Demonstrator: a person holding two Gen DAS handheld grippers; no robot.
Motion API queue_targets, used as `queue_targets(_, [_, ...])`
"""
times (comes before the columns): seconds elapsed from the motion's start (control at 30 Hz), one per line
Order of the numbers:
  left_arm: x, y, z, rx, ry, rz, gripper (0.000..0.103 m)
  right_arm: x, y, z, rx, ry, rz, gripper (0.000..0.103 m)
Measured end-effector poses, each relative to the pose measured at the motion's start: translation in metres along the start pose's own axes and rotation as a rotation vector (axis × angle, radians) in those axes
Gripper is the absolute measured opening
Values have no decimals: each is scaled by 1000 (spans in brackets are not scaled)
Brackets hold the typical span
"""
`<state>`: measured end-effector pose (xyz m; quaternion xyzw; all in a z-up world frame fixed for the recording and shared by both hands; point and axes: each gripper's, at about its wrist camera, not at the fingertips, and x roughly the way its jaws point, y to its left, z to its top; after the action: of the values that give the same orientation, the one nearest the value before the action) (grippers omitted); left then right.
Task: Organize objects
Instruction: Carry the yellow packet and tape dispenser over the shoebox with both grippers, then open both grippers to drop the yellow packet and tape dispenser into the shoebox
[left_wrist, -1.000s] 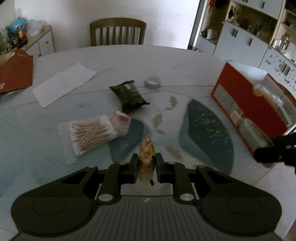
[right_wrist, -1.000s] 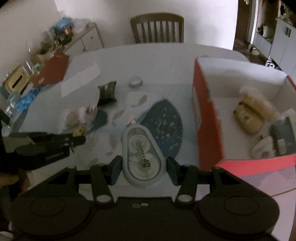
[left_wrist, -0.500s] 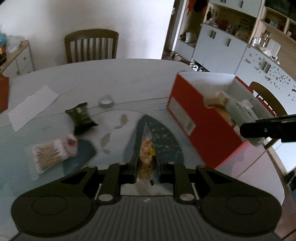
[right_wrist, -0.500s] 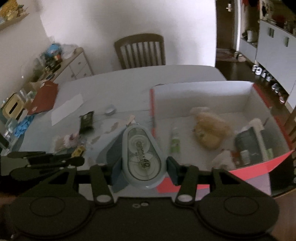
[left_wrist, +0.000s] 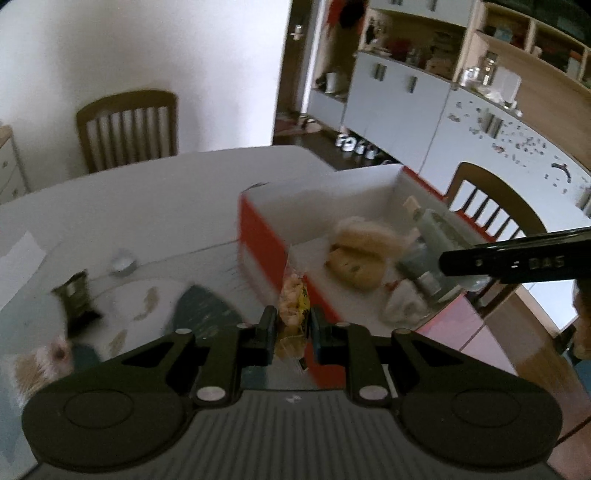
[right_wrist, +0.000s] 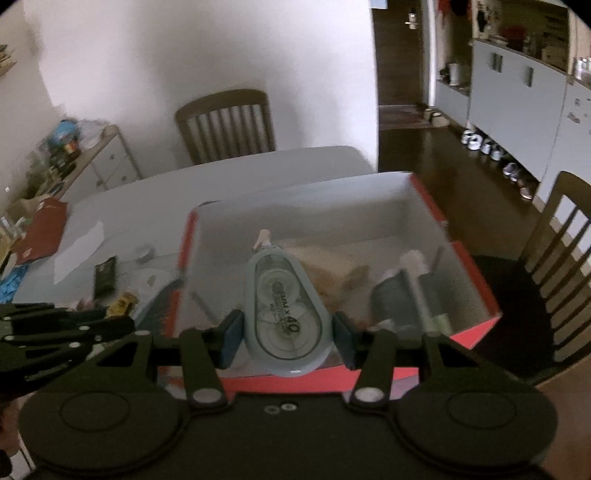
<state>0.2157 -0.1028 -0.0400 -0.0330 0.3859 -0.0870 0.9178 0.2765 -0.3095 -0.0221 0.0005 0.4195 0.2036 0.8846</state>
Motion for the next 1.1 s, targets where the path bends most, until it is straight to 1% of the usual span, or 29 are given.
queue_targets(0.2, [18,-38,18,72,8,-30,18,6,-35,7,34,-9,-45,51])
queue_targets(0.33, [39,-56,26,102,51,-31,18,14,-54,12,52,-13,-76,51])
queue_targets(0.43, [55,-65,29,124,82,-17,18,23,-64,14,60,-5,-91,51])
queue_targets(0.67, [92,-76,31,153,183,10,18,48,-68,12,33,32,-109,51])
queue_targets(0.83, [116,-75,35,162,252,16,18,65,-66,6,15,78,-113,51])
queue_targets(0.97, [133,-77,39,184,305,43,18,75,-64,1,2,119,-101,51])
queue_targets(1.1, [147,-79,42,202,348,57,18,79,-59,2,-27,123,-129,51])
